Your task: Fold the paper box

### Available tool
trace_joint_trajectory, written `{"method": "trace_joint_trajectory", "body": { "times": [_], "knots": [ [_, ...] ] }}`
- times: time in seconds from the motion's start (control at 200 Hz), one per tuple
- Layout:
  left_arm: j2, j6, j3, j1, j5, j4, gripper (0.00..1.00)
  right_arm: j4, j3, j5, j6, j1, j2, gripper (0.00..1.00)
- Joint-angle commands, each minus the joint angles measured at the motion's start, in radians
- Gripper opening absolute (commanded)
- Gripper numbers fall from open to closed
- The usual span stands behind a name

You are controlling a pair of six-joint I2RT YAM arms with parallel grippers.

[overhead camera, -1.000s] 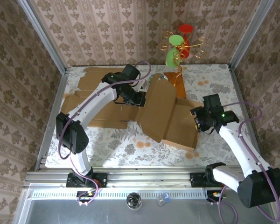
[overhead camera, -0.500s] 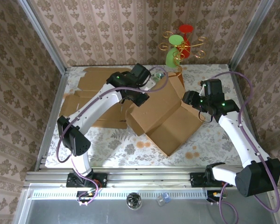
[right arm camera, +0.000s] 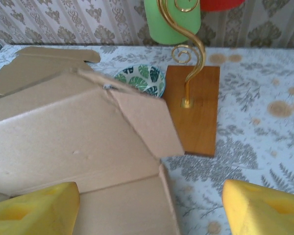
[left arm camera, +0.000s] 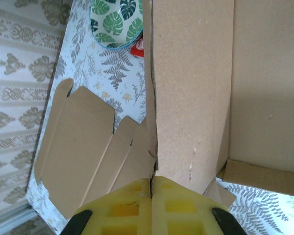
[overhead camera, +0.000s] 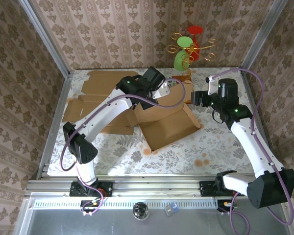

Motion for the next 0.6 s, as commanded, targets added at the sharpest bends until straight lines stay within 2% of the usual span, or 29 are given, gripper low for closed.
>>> {"method": "trace_joint_trajectory", "body": {
  "times": [0.0,0.125,0.175,0.265,0.435,0.595],
  "knots": [
    [-0.015,0.119,0.004,-0.005,0.004,0.024,0.0,0.087,-0.039,-0.08,-0.119,-0.042,0.014,0.78],
    [-0.056,0.177,-0.039,0.006,0.06,0.048,0.0,0.104,-0.075,-0.193,-0.185,-0.09,0.037,0.79],
    [-0.072,0.197,-0.051,0.015,0.097,0.052,0.0,0.121,-0.098,-0.288,-0.223,-0.113,0.043,0.79],
    [-0.088,0.221,-0.057,0.035,0.142,0.051,0.0,0.142,-0.134,-0.373,-0.294,-0.118,0.051,0.78],
    [-0.086,0.25,-0.055,0.058,0.19,0.033,0.0,0.125,-0.133,-0.336,-0.32,-0.119,0.094,0.78],
    [-0.081,0.268,-0.047,0.086,0.237,0.022,0.0,0.134,-0.111,-0.376,-0.31,-0.117,0.137,0.78]
  ]
}}
